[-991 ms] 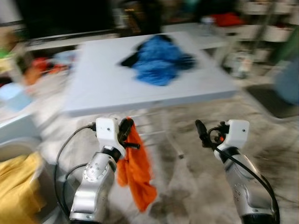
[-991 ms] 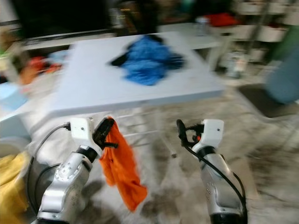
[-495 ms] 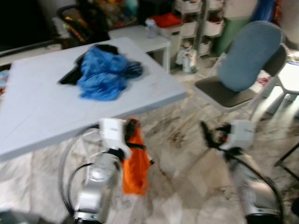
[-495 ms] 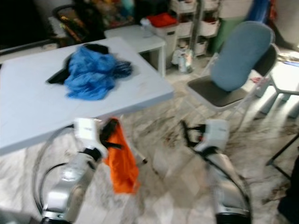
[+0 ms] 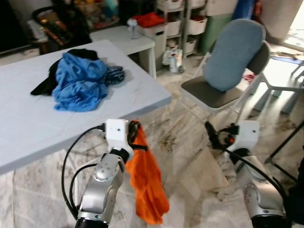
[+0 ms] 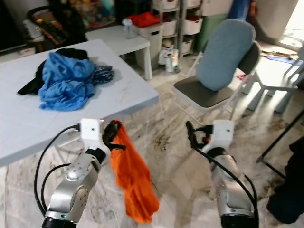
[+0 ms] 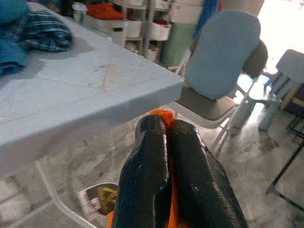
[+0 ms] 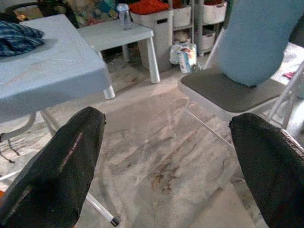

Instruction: Hang hanger

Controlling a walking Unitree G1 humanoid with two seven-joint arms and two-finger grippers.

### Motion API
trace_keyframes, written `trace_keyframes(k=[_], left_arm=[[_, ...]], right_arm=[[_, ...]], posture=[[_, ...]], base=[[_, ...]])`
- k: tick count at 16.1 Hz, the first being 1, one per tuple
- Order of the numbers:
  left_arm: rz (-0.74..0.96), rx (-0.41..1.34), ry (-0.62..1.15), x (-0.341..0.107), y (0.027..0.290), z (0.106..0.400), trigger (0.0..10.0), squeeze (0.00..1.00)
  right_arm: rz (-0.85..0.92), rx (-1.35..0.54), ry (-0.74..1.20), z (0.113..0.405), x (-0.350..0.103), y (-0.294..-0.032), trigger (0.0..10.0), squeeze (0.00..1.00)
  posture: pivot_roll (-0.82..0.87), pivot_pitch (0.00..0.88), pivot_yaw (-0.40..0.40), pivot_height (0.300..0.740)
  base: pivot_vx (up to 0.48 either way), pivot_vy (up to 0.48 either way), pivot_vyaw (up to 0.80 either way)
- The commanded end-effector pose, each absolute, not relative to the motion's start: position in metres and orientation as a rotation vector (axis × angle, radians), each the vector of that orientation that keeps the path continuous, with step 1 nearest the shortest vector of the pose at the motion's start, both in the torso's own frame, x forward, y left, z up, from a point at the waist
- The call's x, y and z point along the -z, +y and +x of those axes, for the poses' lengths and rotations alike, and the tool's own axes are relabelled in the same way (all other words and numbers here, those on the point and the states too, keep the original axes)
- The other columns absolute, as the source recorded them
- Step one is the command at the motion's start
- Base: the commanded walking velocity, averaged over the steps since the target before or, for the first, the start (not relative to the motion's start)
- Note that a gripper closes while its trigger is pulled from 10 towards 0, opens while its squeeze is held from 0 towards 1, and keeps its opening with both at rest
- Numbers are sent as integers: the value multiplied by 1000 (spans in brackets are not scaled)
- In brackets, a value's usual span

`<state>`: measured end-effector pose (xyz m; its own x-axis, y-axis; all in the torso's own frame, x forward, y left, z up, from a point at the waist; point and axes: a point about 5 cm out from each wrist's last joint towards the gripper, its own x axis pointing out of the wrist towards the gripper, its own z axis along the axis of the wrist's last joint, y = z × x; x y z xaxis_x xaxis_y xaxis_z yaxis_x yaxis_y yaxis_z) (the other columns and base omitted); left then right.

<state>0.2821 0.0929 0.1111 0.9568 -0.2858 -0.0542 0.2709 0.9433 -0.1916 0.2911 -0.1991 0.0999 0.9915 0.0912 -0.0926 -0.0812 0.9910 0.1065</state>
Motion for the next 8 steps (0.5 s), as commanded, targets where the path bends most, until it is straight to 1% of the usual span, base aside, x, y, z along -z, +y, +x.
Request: trace_keyframes(k=[1,5,7,8], left_arm=[[-216,274,82,-112,92,283,10000,0],[-233,275,91,-112,93,283,10000,0],[-238,282,94,-112,92,282,10000,0],[-239,284,94,-112,92,282,10000,0]], right_arm=[[100,-105,87,293,-102,-193,10000,0],[100,-102,92,294,-102,-193,10000,0],[102,-101,95,294,-101,-193,10000,0],[101,-102,96,294,-101,-192,10000,0]], posture=[[-128,0,4,740],[-128,0,3,740],[-128,0,4,740],[-128,0,4,740]], base=[[0,0,0],[0,0,0],[0,259,0],[0,0,0]])
